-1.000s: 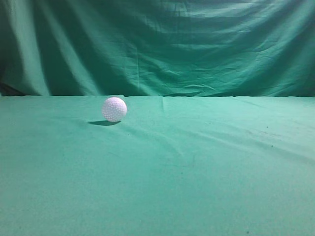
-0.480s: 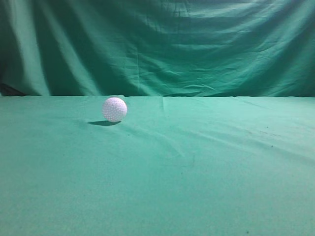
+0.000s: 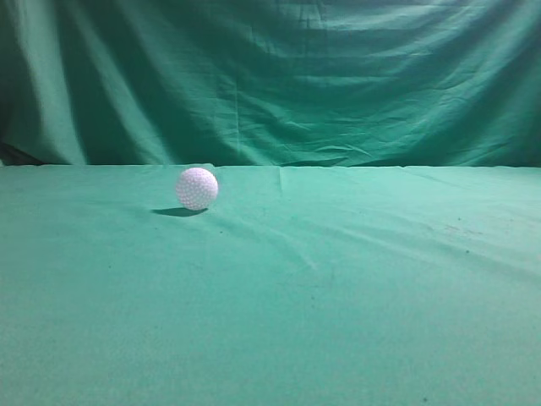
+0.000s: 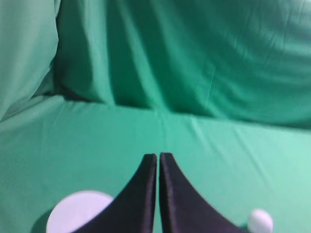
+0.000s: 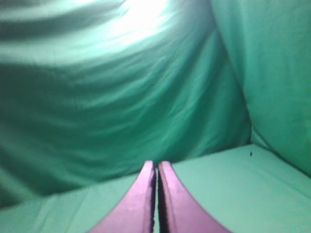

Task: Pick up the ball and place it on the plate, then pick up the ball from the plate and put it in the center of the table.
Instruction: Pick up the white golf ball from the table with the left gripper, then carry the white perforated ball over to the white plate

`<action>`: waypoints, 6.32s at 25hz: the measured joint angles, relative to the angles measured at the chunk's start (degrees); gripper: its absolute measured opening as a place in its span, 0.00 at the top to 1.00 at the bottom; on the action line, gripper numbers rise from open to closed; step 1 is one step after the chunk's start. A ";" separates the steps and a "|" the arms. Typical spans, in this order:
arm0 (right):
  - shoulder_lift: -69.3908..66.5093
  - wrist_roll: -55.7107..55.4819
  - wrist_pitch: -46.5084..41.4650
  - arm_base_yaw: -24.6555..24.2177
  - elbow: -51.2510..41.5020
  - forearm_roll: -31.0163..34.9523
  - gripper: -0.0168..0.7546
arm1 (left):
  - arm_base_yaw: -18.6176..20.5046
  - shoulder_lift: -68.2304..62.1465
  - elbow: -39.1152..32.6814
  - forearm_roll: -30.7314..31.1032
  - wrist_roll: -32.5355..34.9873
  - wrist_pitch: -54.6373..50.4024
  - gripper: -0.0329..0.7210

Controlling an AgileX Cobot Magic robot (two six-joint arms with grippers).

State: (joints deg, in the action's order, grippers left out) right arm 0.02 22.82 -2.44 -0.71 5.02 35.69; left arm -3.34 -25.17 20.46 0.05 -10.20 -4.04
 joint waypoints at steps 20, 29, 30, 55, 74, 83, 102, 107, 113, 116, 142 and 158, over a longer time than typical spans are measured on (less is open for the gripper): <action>-16.78 11.58 -34.34 0.00 13.86 0.20 0.98 | -25.41 -49.00 29.68 -5.48 21.89 -24.29 0.96; -29.29 -2.52 -45.19 0.00 22.85 -18.74 0.98 | -25.50 -65.62 41.93 -12.51 29.12 -29.79 0.96; -30.43 -3.77 -45.94 0.11 23.45 -20.29 0.98 | -25.50 -66.81 43.15 -12.51 29.27 -30.07 0.96; -41.66 -7.92 -50.03 2.94 24.23 -23.93 0.98 | -25.50 -84.63 54.33 -10.64 26.81 -26.60 0.17; -41.79 -7.25 -49.93 2.94 24.23 -21.67 0.98 | -25.50 -89.77 59.65 -9.62 25.42 -29.26 0.19; -41.79 -7.21 -49.93 2.94 24.23 -21.67 0.98 | -25.50 -89.87 59.98 -9.39 25.32 -30.35 0.56; -41.79 -6.65 -49.93 2.94 24.23 -21.67 0.98 | -15.31 -72.93 54.51 -8.06 20.82 -46.05 0.56; -41.79 -6.65 -49.93 5.82 24.23 -23.86 0.98 | -7.55 -65.86 45.68 -8.06 20.82 -45.28 0.56; -41.79 -8.02 -49.93 8.89 24.23 -27.87 0.98 | 1.88 -61.83 41.16 -7.63 20.69 -44.91 0.56; -42.90 -8.93 -49.93 8.93 24.23 -28.26 0.98 | 5.95 -61.70 41.16 -7.14 20.60 -44.91 0.56; -59.40 -10.63 -48.69 14.05 29.16 -26.92 0.98 | 11.53 -72.43 41.16 1.11 20.42 -32.43 0.56; -59.43 -10.63 -48.37 14.05 29.16 -26.70 0.98 | 11.53 -73.29 41.16 1.04 20.42 -30.35 0.16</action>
State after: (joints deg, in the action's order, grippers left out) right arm -59.41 12.19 -50.81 13.34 34.18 9.00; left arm 8.19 -98.46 61.62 1.09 10.22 -34.39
